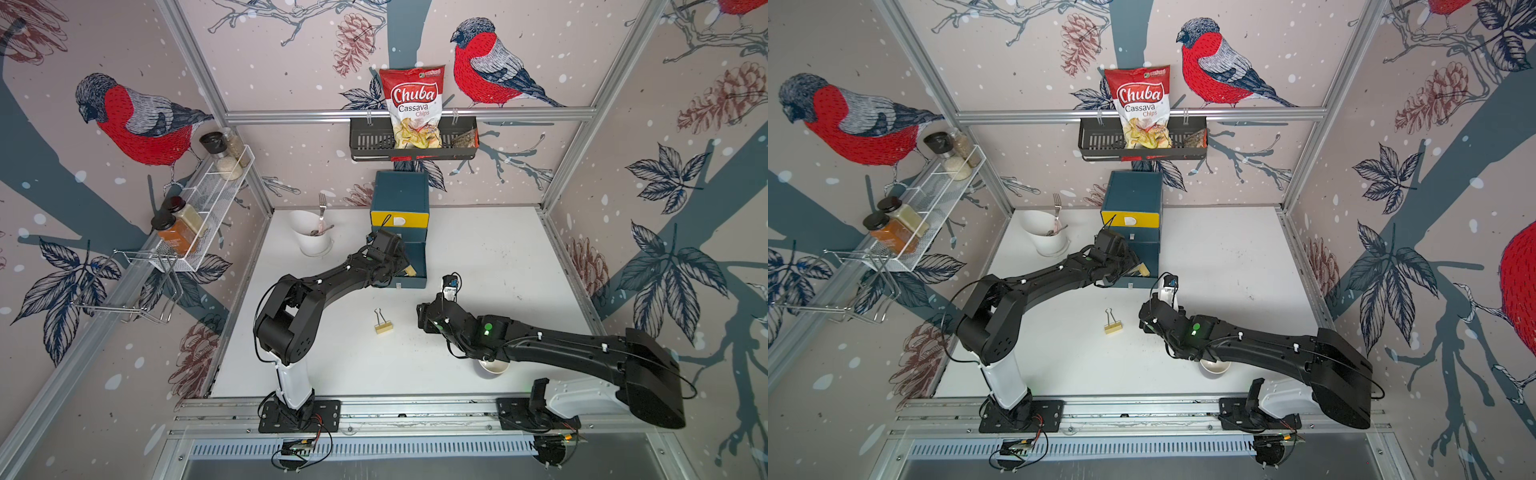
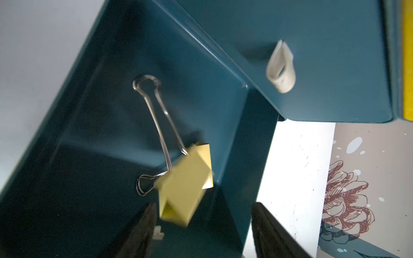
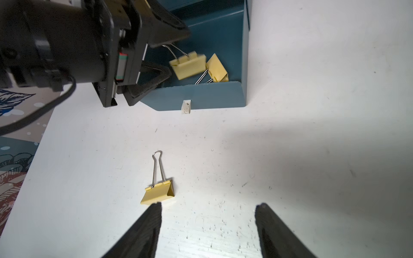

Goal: Put the binder clips in the drawer according to color
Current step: Place the binder clip in the drawer, then pick up the binder clip at the center of the board.

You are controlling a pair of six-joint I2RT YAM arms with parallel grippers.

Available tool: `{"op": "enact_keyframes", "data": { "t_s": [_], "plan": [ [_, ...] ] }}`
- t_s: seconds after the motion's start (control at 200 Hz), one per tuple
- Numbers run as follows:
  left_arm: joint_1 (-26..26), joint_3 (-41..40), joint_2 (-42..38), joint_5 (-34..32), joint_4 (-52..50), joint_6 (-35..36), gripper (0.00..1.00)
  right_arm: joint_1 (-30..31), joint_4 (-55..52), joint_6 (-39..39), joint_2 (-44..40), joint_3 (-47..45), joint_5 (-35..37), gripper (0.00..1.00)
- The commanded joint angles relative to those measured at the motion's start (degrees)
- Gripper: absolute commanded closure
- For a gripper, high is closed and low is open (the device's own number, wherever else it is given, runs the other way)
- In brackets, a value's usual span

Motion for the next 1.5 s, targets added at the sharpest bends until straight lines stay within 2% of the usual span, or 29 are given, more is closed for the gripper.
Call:
{"op": "enact_keyframes", "data": {
  "t_s": [0.0,0.135,0.275,0.575,0.735,0.855,0.975,1.13,1.261,1.496],
  "plan": [
    [0.21,1.23,-1.94,-0.46,-0.85,0.16,0.21,-0.6,1.94,-2.9,1.12,0.91,-2.46,0.28],
    [0.22,1.19,-5.24,-1.02,-1.72,0.26,0.21,-0.59,1.62,-5.3,2.88,2.52,-3.87,0.27],
    [0.21,-2.64,-13.38,-4.19,-2.3,0.5,0.21,0.37,0.64,-8.74,7.58,6.03,-6.02,0.23],
    [0.39,-21.5,-37.49,-9.28,-6.53,0.14,0.2,3.87,-2.49,-15.46,23.72,18.31,-11.29,0.03],
    [0.4,-33.5,-51.8,-11.09,-10.74,-2.3,0.19,4.12,-5.55,-17.12,30.7,24.01,-13.4,0.02],
    [0.42,-37.92,-59.89,-11.4,-15.32,-3.38,0.18,4.05,-7.86,-17.13,35.18,26.42,-13.2,0.04],
    [0.44,-39.68,-63.97,-9.81,-17.63,-3.36,0.18,3.94,-8.74,-16.86,38.16,27.22,-12.28,0.06],
    [0.45,-41.66,-67.47,-8.4,-18.99,-4.46,0.19,3.81,-6.84,-17.84,40.29,27.7,-13.84,0.12],
    [0.41,-43.89,-70.0,-7.92,-19.61,-5.83,0.2,3.71,-7.28,-17.39,42.05,28.57,-13.67,0.21],
    [0.39,-44.8,-70.71,-7.25,-20.1,-6.11,0.2,3.91,-7.58,-15.45,41.23,28.24,-13.6,0.32]
  ]
}}
